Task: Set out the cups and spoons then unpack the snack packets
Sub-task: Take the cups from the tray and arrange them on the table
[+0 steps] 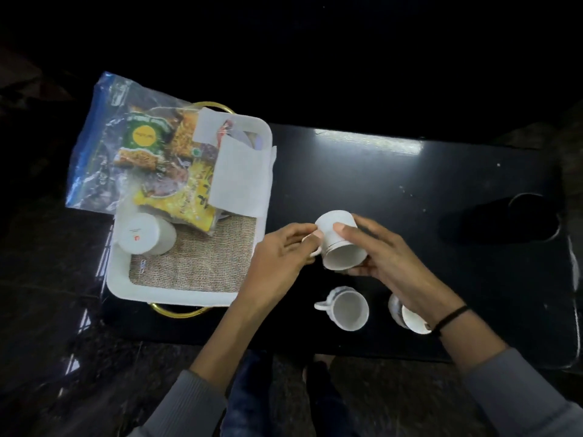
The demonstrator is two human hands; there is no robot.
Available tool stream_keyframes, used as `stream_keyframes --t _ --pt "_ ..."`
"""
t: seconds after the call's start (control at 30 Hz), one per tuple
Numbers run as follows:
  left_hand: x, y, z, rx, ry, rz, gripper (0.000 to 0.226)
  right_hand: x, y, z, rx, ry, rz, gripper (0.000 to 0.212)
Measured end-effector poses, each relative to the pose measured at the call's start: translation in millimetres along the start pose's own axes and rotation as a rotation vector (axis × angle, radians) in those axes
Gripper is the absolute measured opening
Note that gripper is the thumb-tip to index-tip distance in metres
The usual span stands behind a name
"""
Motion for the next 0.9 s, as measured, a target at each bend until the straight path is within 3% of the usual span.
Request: stream_keyframes --t 0.13,0.3,0.53,0.9 --pt "-11.6 -28.2 -4.1 -0.115 0.008 -0.091 0.040 17.8 22.7 -8.5 0.001 -0.150 -0.028 0.044" --pt "-19.0 -42.8 -10.7 -0.182 0.048 -0.157 0.043 28.8 39.6 -19.8 0.064 -0.209 -0.058 0.050" --pt "-24.8 -41.7 -21.5 -0.166 0.045 -0.198 0.033 41.6 43.4 -37.5 0.140 -0.269 -0.061 0.053" --pt "-34.7 -40.4 -31.8 -0.133 0.111 -0.153 0.040 41.9 45.4 -44.6 0.222 -0.274 0.038 0.050"
Point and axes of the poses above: each hand's wrist, its own z-axis away from the middle knuckle, its own y-axis out of the back of the hand, x = y × z, the point moved 10 cm from there along -z, towards the middle knuckle, and after that the axes turned 13 degrees about -y, right-handed, at the moved point
